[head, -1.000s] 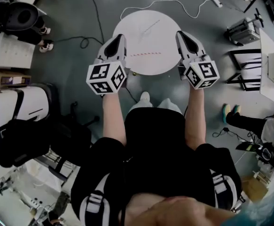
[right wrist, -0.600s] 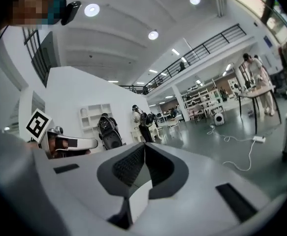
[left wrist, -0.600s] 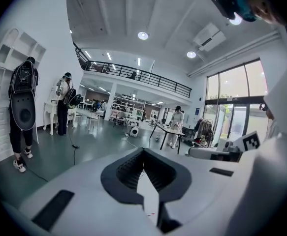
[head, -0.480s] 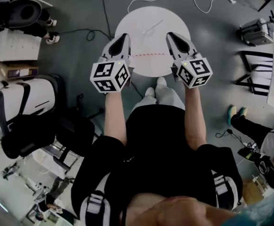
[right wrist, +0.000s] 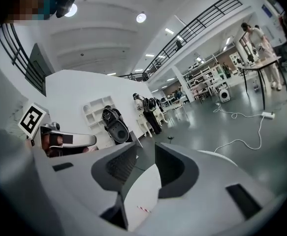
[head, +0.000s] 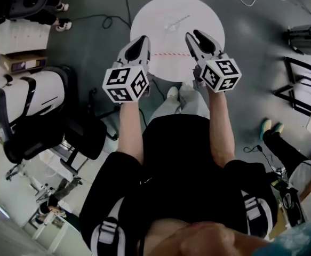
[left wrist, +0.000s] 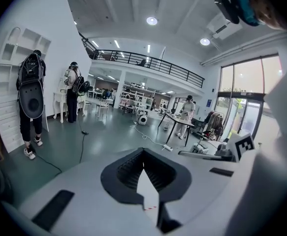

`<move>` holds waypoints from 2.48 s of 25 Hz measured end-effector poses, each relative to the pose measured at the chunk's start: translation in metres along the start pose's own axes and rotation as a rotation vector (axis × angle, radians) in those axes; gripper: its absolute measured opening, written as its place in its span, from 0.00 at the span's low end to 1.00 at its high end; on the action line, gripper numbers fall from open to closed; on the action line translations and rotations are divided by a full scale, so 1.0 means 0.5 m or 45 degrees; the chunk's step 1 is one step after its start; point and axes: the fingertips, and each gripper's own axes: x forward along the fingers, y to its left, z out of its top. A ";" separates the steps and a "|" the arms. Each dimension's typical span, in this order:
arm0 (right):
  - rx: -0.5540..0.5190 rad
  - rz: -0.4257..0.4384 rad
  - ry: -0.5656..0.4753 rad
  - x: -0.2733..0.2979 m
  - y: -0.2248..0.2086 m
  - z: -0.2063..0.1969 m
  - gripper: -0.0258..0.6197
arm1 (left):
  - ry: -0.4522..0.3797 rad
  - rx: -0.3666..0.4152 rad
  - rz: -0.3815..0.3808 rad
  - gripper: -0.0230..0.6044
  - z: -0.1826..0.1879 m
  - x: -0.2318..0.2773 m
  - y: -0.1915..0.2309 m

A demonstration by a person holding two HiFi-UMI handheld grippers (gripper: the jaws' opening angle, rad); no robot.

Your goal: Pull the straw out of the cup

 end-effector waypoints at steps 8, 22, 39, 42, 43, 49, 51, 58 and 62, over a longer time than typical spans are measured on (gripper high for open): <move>0.110 -0.033 0.020 0.056 -0.096 -0.046 0.22 | 0.089 0.008 0.026 0.05 -0.046 0.031 -0.014; 0.229 -0.075 0.102 0.148 -0.208 -0.156 0.22 | 0.136 0.058 0.017 0.05 -0.076 0.073 -0.064; 0.149 -0.033 0.174 0.246 -0.220 -0.199 0.10 | 0.193 0.008 0.136 0.05 -0.113 0.035 -0.004; 0.132 -0.012 0.136 0.235 -0.209 -0.174 0.10 | 0.181 0.000 0.137 0.05 -0.112 0.033 -0.007; 0.126 -0.003 0.123 0.227 -0.204 -0.164 0.10 | 0.176 0.001 0.135 0.05 -0.110 0.031 -0.011; 0.002 0.053 0.049 0.174 -0.137 -0.091 0.10 | 0.121 0.020 0.117 0.05 -0.085 0.021 -0.013; -0.055 0.054 0.015 0.152 -0.121 -0.063 0.10 | 0.095 0.031 0.105 0.05 -0.074 0.019 -0.020; -0.258 0.074 -0.056 0.071 -0.060 0.016 0.10 | 0.014 0.048 0.071 0.05 -0.050 0.005 -0.054; -0.366 0.092 -0.066 0.031 -0.015 0.057 0.10 | -0.035 0.049 0.058 0.05 -0.036 -0.008 -0.066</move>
